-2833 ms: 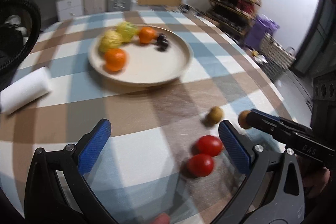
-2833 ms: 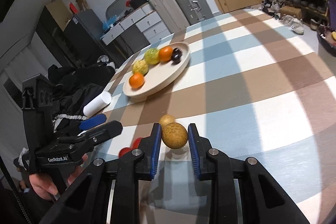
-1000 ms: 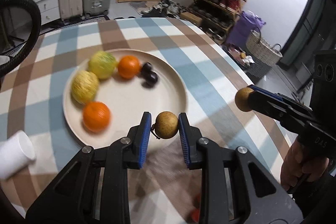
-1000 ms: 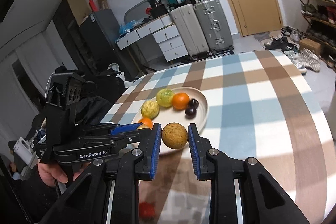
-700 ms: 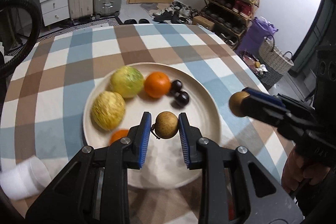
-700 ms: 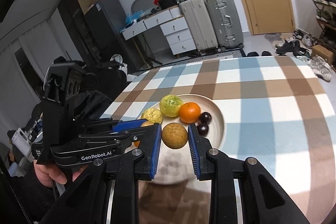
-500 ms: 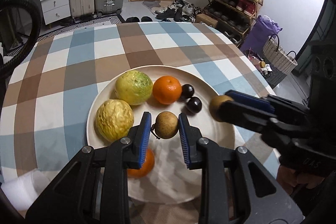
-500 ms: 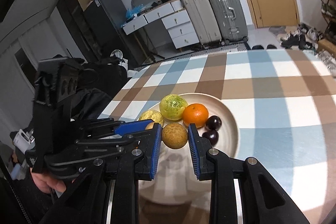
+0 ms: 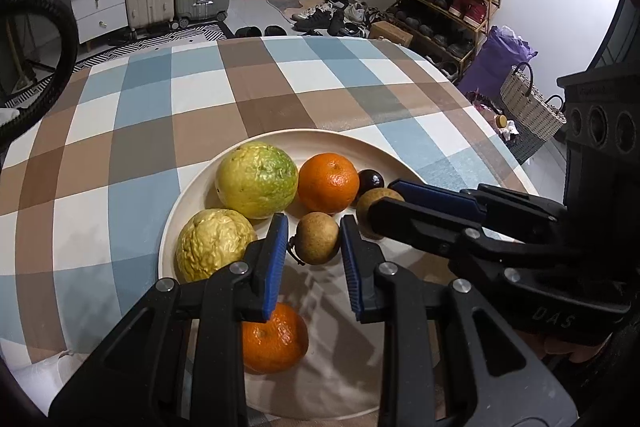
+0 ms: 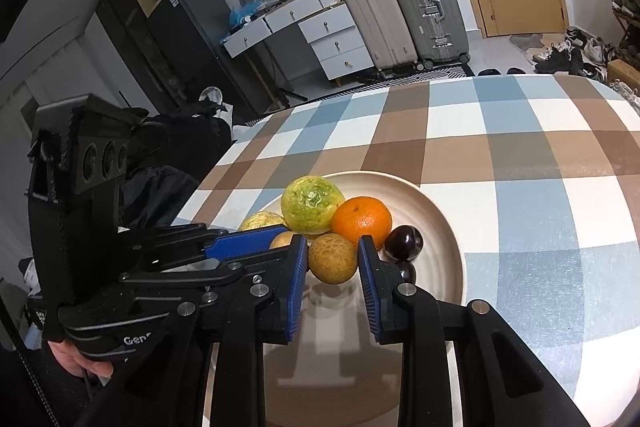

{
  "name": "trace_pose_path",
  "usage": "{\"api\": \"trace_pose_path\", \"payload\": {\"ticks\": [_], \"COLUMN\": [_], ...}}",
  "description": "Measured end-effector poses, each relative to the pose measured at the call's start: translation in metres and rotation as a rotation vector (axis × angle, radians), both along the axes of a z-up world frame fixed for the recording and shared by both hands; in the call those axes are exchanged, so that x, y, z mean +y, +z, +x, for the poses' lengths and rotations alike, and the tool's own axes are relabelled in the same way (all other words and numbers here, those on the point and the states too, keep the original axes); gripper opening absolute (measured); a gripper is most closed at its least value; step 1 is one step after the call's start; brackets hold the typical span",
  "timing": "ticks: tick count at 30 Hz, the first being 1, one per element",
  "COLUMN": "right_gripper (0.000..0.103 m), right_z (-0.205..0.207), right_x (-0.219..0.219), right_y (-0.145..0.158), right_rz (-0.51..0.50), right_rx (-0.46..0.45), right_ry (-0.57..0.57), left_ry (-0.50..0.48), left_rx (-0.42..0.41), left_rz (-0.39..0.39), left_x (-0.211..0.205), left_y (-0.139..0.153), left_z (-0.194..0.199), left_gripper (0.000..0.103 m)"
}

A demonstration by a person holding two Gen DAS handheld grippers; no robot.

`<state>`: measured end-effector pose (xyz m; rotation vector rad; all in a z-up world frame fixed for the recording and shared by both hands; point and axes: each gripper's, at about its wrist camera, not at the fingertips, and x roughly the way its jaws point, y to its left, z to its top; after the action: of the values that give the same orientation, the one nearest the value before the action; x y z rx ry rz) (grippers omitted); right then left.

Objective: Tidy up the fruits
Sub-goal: 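Carry both brown fruits onto the plate and open both grippers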

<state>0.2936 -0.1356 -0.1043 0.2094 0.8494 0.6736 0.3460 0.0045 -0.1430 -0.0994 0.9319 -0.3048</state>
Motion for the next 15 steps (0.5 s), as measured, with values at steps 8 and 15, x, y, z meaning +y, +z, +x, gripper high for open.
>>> {"api": "trace_pose_path", "payload": {"ticks": [8, 15], "right_gripper": [0.029, 0.038], "right_z": [0.002, -0.006], "right_x": [-0.001, -0.01], "right_y": [-0.006, 0.004], "right_rz": [0.006, 0.017], "right_rx": [0.008, -0.017], "right_ry": [-0.02, -0.045], "left_ry": [0.007, 0.022], "left_rx": [0.009, 0.002], "left_rz": [-0.047, -0.064], "left_x": [0.003, 0.004], "left_y": [-0.005, 0.0], "left_z": [0.007, 0.003], "left_gripper": [0.024, 0.03]}}
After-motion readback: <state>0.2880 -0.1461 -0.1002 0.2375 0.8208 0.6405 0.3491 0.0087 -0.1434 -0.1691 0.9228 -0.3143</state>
